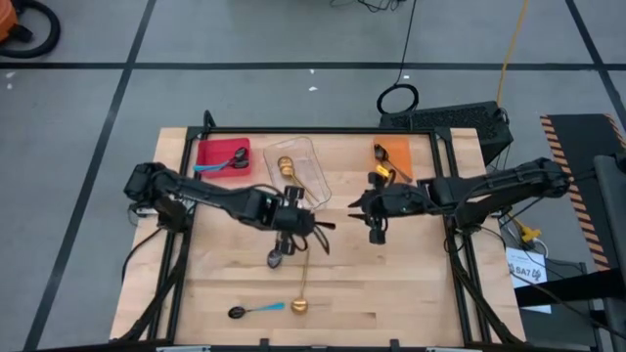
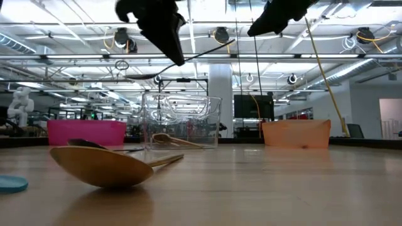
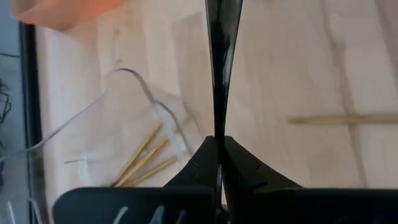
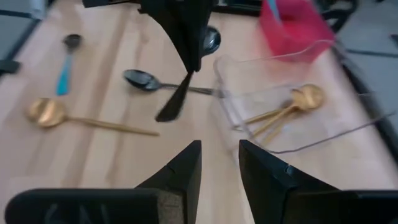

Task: Sort silverware by color (type)
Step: Put the black spoon into the orange bin

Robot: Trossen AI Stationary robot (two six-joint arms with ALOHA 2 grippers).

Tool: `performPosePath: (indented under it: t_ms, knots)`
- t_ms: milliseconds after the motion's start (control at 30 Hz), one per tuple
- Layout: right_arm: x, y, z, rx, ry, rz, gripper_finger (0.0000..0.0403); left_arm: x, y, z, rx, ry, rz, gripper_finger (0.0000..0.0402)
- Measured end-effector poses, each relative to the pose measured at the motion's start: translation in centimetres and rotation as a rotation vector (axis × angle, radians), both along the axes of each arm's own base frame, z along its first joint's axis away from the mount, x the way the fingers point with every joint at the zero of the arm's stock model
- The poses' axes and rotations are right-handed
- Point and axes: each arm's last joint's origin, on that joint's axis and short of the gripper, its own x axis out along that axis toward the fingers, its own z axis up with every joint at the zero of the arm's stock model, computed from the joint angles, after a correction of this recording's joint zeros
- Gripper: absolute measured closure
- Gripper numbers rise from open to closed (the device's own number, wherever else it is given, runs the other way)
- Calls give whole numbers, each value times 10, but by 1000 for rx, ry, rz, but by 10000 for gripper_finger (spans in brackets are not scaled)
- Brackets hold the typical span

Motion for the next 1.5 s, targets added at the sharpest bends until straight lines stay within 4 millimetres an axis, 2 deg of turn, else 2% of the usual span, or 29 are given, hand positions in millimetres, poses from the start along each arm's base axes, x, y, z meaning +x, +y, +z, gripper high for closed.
performPosePath:
  t_ms: [267, 467, 600, 933, 1300, 1500]
  knots:
    - [7, 2, 7, -62, -41, -22, 303, 8, 19, 3, -23, -59, 34, 394]
    - [29, 4, 31, -133, 1, -38, 303, 9, 22, 3, -18, -62, 33, 394]
    - [44, 4, 34, -146, 71, -38, 303, 9, 21, 3, -24, -65, 41, 394]
    - [74, 8, 12, -184, 194, -13, 300, 9, 22, 4, -45, -78, 79, 394]
    - [97, 12, -7, -247, 198, 42, 243, 13, 24, 6, -31, -113, 59, 394]
    - [102, 10, -22, -304, 266, 25, 235, 12, 23, 6, -12, -105, 29, 394]
